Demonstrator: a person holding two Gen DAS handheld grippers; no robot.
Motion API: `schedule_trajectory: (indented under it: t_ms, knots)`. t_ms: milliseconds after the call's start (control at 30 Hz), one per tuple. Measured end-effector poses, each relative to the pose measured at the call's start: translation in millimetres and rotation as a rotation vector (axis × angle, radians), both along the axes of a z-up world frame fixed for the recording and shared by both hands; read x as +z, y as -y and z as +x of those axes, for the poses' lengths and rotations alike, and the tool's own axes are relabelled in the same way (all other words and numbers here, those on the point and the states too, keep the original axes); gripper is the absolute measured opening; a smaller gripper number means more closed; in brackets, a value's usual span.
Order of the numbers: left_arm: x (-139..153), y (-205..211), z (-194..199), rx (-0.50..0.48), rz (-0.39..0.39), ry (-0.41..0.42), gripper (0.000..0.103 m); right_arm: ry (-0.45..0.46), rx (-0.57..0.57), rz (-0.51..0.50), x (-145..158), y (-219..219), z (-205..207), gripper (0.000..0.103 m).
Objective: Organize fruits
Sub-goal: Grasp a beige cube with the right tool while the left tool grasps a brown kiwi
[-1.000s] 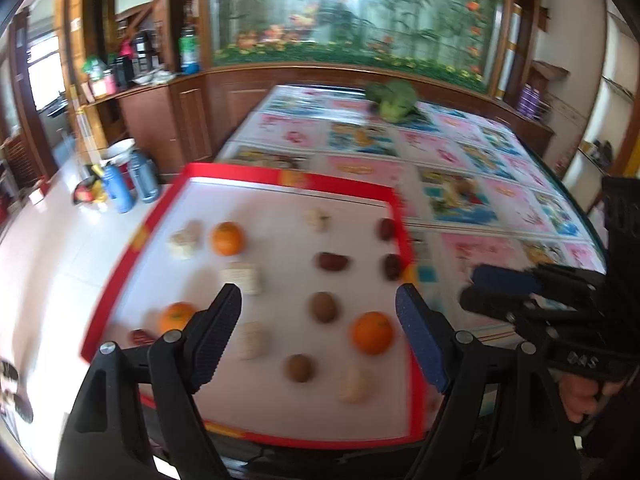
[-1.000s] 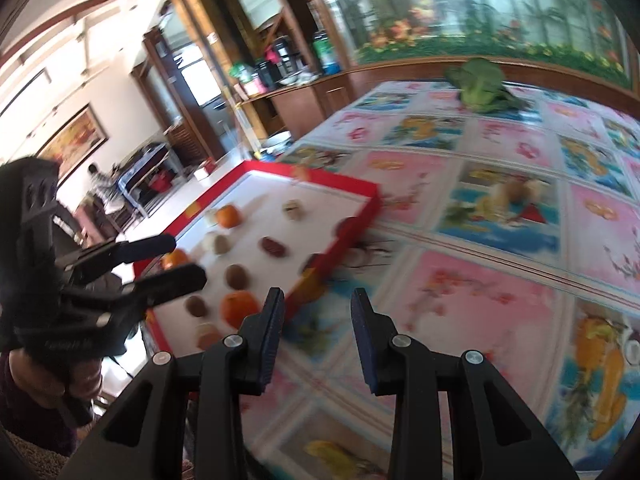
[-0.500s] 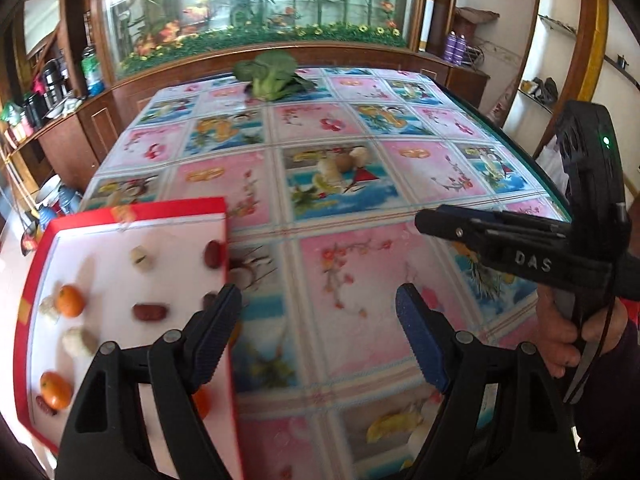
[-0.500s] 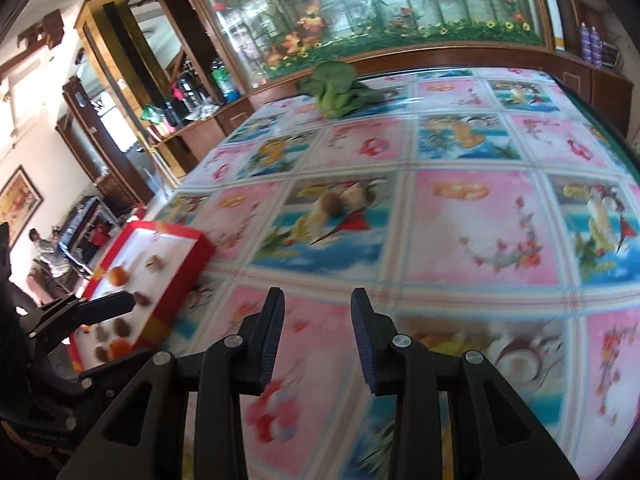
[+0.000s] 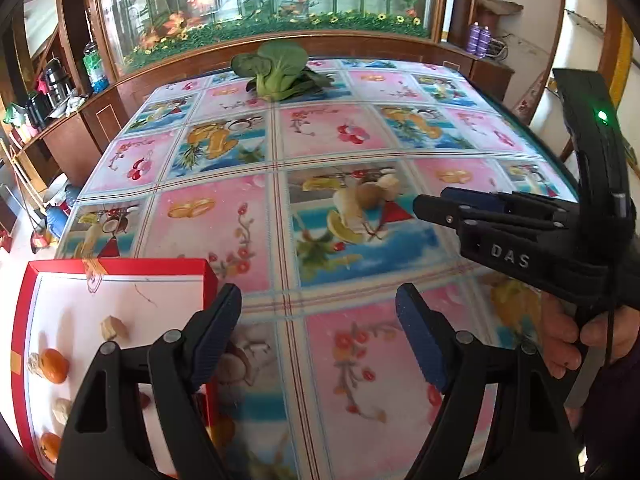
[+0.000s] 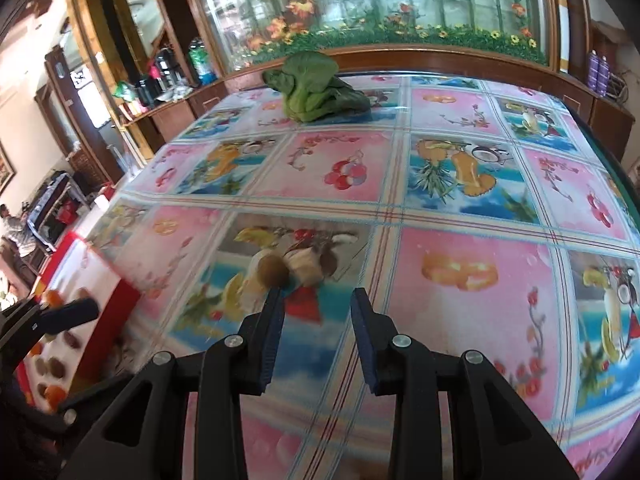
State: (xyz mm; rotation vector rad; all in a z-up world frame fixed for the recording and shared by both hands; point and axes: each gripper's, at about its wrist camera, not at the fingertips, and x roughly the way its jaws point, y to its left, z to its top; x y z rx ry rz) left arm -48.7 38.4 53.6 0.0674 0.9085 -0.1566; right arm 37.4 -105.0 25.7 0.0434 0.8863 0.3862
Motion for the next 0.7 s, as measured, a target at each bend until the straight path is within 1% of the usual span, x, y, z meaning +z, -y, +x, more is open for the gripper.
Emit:
schedule_trajectory:
  t_ms: [67,133,167,233,300,333,500,633,700]
  knots:
    - [-3,-1,4,0.003,0.002,-0.010,0.080,-0.015,0.003,0.007,-3,-2,8,0.033]
    - [-4,-2,7,0.001,0.001,-0.015,0.080,-0.010,0.006,0.005,-4,-5,13,0.033]
    - [-4,-2,7,-0.001,0.003,-0.015,0.080,-0.012,0.018,-0.004,-5,-8,14,0.030]
    - [-4,-2,8,0.000,0.005,-0.014,0.080,-0.008,0.018,-0.027,-6,-14,16,0.027]
    - [-4,-3,11,0.002,0.005,-0.015,0.080,-0.003,0.013,-0.034,-8,-17,19,0.021]
    - [-4,-4,12,0.003,0.006,-0.016,0.080,-0.005,0.012,-0.032,-8,-16,20,0.013]
    - [-1,-3,18,0.009,0.015,-0.009,0.080,-0.057,-0.026,0.052,-9,9,20,0.011]
    - [4,7,27,0.005,0.022,0.020,0.080,-0.118,-0.101,0.066,-6,37,18,0.012]
    - [4,16,35,-0.001,0.044,0.036,0.080,-0.144,-0.127,0.078,-6,48,16,0.011]
